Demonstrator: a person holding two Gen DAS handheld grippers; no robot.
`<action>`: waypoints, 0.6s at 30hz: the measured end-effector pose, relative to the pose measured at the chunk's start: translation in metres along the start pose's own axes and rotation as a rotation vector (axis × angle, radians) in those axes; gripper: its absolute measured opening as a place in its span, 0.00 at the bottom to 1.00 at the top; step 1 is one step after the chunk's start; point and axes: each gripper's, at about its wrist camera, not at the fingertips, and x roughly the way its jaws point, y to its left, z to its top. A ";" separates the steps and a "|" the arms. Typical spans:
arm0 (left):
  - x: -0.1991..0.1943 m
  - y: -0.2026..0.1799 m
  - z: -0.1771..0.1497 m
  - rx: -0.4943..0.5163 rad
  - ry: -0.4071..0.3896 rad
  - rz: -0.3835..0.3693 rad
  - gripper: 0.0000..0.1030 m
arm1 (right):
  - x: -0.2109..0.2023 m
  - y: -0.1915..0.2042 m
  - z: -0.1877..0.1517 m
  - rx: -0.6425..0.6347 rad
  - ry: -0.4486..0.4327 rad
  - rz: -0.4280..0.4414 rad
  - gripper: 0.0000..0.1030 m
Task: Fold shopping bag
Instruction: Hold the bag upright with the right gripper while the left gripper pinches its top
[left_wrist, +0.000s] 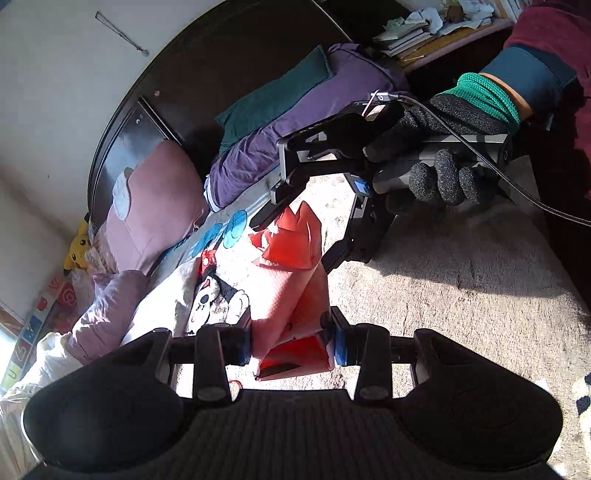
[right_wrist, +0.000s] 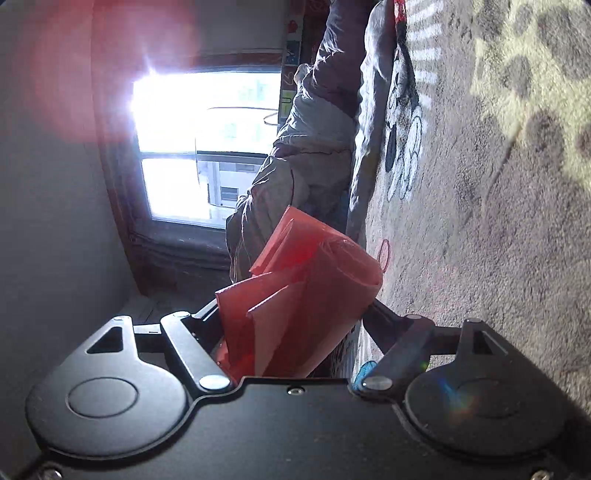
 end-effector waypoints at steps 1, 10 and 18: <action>0.000 0.005 -0.003 -0.044 0.007 -0.003 0.37 | -0.002 0.010 0.001 -0.084 0.012 -0.020 0.84; 0.000 0.030 -0.029 -0.293 0.066 -0.140 0.37 | -0.023 0.093 -0.054 -1.202 0.084 -0.224 0.91; 0.013 0.007 -0.010 -0.203 0.178 -0.273 0.37 | 0.000 0.078 -0.136 -1.962 0.279 -0.288 0.93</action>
